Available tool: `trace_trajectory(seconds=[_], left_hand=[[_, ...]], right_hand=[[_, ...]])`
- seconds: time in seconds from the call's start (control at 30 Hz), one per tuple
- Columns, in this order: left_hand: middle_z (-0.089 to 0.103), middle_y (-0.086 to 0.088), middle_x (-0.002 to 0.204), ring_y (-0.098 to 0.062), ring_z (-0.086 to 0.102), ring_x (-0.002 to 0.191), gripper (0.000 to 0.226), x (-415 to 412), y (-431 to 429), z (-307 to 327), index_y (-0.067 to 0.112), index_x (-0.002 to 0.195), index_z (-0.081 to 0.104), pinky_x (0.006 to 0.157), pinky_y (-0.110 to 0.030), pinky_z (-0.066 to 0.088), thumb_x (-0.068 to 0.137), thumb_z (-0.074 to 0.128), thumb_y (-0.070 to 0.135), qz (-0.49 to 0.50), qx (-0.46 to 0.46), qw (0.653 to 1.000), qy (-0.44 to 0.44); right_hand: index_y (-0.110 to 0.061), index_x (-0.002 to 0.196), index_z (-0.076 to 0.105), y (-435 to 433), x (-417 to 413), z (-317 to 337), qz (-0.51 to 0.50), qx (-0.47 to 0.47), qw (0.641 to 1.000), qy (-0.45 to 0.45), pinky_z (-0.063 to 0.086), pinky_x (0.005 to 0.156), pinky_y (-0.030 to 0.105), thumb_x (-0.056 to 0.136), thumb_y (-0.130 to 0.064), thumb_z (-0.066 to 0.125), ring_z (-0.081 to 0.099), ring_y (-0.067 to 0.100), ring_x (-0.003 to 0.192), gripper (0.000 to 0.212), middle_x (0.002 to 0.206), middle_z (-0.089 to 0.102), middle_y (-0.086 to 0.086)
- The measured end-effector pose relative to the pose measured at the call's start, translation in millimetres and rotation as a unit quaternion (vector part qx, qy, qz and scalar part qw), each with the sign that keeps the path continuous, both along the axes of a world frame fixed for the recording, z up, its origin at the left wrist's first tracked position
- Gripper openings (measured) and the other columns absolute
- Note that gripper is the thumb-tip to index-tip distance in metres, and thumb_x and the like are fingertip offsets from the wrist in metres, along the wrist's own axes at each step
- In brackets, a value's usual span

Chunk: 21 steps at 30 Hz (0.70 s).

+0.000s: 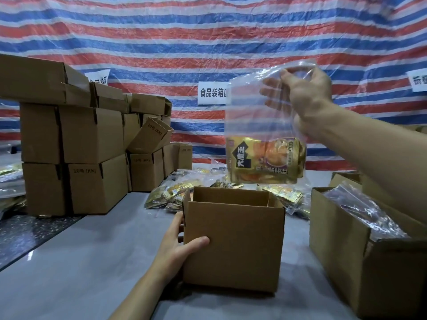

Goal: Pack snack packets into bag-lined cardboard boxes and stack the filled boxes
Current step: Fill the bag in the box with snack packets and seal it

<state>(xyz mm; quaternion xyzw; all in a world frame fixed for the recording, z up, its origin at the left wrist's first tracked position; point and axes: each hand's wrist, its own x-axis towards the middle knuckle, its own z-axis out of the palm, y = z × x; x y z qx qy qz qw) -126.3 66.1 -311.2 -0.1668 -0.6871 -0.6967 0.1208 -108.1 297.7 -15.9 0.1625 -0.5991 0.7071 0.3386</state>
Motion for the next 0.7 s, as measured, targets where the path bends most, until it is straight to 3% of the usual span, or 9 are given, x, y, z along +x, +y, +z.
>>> trace_trajectory(seconds=[0.17, 0.37, 0.57, 0.63, 0.7], left_hand=[[0.072, -0.004, 0.118, -0.027, 0.07, 0.107, 0.104, 0.0, -0.1, -0.8, 0.032, 0.128, 0.059, 0.087, -0.047, 0.061, 0.039, 0.088, 0.076, -0.006, -0.013, 1.0, 0.005], [0.071, -0.003, 0.122, -0.028, 0.068, 0.111, 0.102, 2.1, 0.6, 0.2, 0.03, 0.13, 0.058, 0.092, -0.053, 0.058, 0.043, 0.089, 0.074, -0.017, -0.012, 1.0, 0.001], [0.073, -0.005, 0.118, -0.028, 0.071, 0.107, 0.094, 2.0, 2.3, -0.4, 0.033, 0.122, 0.063, 0.089, -0.052, 0.059, 0.041, 0.09, 0.071, -0.02, 0.005, 1.0, -0.002], [0.073, -0.005, 0.117, -0.028, 0.071, 0.105, 0.087, 2.1, 2.7, -0.4, 0.037, 0.118, 0.065, 0.086, -0.048, 0.061, 0.042, 0.091, 0.071, -0.023, 0.009, 1.0, 0.0], [0.073, -0.005, 0.117, -0.028, 0.071, 0.105, 0.082, 2.5, 3.1, 0.2, 0.042, 0.115, 0.066, 0.083, -0.045, 0.062, 0.043, 0.091, 0.072, -0.025, 0.011, 1.0, -0.002]], right_hand=[[-0.016, 0.108, 0.047, -12.3, 0.7, 2.4, 0.083, -0.062, 0.994, -0.033, 0.064, 0.077, 0.046, 0.103, -0.011, 0.056, 0.077, 0.03, 0.083, 0.012, 0.095, 0.078, 0.014], [-0.007, 0.126, 0.046, -29.4, -5.9, -11.4, 0.179, -0.071, 0.978, -0.075, 0.064, 0.072, 0.041, 0.104, -0.011, 0.052, 0.077, 0.032, 0.088, 0.022, 0.099, 0.078, 0.016], [-0.002, 0.132, 0.048, -26.7, -25.8, -48.8, 0.141, -0.024, 0.985, -0.099, 0.061, 0.085, 0.046, 0.103, -0.013, 0.053, 0.075, 0.032, 0.094, 0.031, 0.109, 0.075, 0.017], [0.002, 0.135, 0.051, -20.1, -32.6, -72.0, 0.114, 0.019, 0.984, -0.138, 0.06, 0.083, 0.045, 0.101, -0.012, 0.055, 0.074, 0.032, 0.097, 0.037, 0.112, 0.074, 0.016], [0.003, 0.124, 0.056, -12.5, -34.6, -95.8, 0.112, 0.092, 0.968, -0.205, 0.058, 0.078, 0.041, 0.096, -0.008, 0.062, 0.075, 0.029, 0.094, 0.032, 0.106, 0.076, 0.014]])
